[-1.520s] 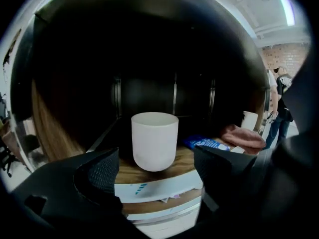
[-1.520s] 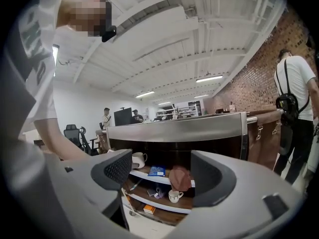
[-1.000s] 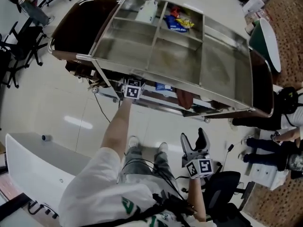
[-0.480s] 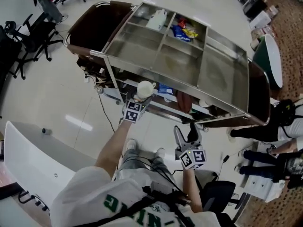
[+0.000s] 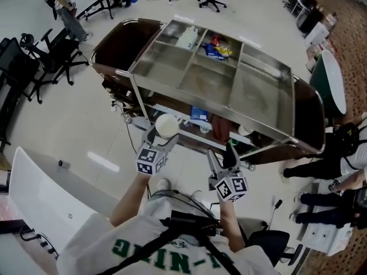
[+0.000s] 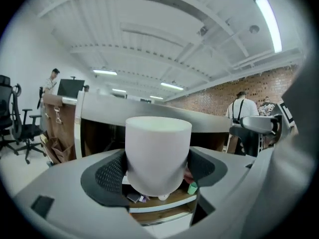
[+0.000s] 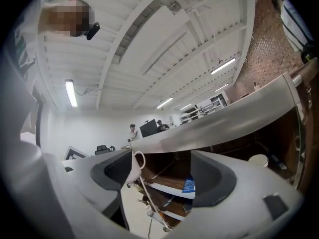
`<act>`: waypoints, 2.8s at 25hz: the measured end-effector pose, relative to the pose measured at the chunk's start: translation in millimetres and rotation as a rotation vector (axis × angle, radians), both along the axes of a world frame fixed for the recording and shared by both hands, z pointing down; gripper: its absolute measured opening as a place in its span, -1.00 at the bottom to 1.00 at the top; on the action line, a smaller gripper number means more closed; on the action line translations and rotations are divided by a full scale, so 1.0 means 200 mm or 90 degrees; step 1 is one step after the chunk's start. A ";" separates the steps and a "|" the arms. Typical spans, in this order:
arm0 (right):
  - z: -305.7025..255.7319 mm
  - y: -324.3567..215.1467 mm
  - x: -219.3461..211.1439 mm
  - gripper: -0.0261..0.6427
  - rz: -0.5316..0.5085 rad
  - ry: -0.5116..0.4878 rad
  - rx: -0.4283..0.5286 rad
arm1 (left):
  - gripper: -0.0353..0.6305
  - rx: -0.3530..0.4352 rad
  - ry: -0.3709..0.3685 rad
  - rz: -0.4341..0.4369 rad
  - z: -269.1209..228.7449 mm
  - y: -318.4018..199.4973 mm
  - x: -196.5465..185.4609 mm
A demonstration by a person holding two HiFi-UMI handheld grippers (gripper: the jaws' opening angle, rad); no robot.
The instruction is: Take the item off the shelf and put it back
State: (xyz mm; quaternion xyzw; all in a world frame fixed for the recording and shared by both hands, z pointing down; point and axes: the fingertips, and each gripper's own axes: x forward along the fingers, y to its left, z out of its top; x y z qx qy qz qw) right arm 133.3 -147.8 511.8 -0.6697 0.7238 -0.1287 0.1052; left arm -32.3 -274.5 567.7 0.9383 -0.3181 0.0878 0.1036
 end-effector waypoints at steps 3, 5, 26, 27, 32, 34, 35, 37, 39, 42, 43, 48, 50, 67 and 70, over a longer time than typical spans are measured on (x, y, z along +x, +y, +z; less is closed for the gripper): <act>-0.08 0.03 0.02 0.21 -0.004 0.018 0.022 | 0.21 0.030 -0.007 -0.018 -0.17 0.08 -0.06; -0.13 0.06 0.04 0.21 -0.005 0.031 0.034 | 0.21 0.050 -0.014 -0.026 -0.26 0.14 -0.09; -0.20 0.19 0.18 0.21 0.000 0.039 0.047 | 0.21 0.089 0.004 -0.041 -0.41 0.38 -0.13; -0.20 0.20 0.18 0.21 0.001 0.040 0.047 | 0.21 0.087 0.004 -0.040 -0.41 0.39 -0.13; -0.19 0.22 0.18 0.21 0.007 0.039 0.043 | 0.21 0.081 -0.014 -0.029 -0.36 0.42 -0.12; -0.18 0.23 0.18 0.21 0.007 0.038 0.040 | 0.21 0.072 -0.021 -0.027 -0.32 0.44 -0.13; -0.17 0.23 0.17 0.21 0.006 0.038 0.038 | 0.21 0.068 -0.022 -0.027 -0.30 0.45 -0.13; -0.16 0.24 0.16 0.21 0.004 0.038 0.034 | 0.21 0.063 -0.027 -0.024 -0.26 0.47 -0.13; -0.14 0.25 0.16 0.21 0.005 0.036 0.029 | 0.21 0.061 -0.031 -0.016 -0.24 0.49 -0.12; -0.12 0.26 0.15 0.21 0.008 0.031 0.023 | 0.21 0.050 -0.035 -0.005 -0.23 0.51 -0.11; -0.12 0.26 0.15 0.21 0.008 0.030 0.021 | 0.21 0.047 -0.037 -0.003 -0.22 0.51 -0.11; -0.09 0.29 0.14 0.21 0.009 0.029 0.013 | 0.21 0.040 -0.054 0.005 -0.17 0.53 -0.12; -0.09 0.31 0.14 0.21 0.013 0.028 0.012 | 0.21 0.035 -0.059 0.012 -0.15 0.54 -0.11; -0.02 0.48 0.27 0.21 0.060 0.016 -0.003 | 0.20 0.008 -0.070 0.066 0.02 0.63 0.10; 0.00 0.48 0.27 0.21 0.056 0.015 -0.007 | 0.20 0.000 -0.076 0.058 0.08 0.63 0.08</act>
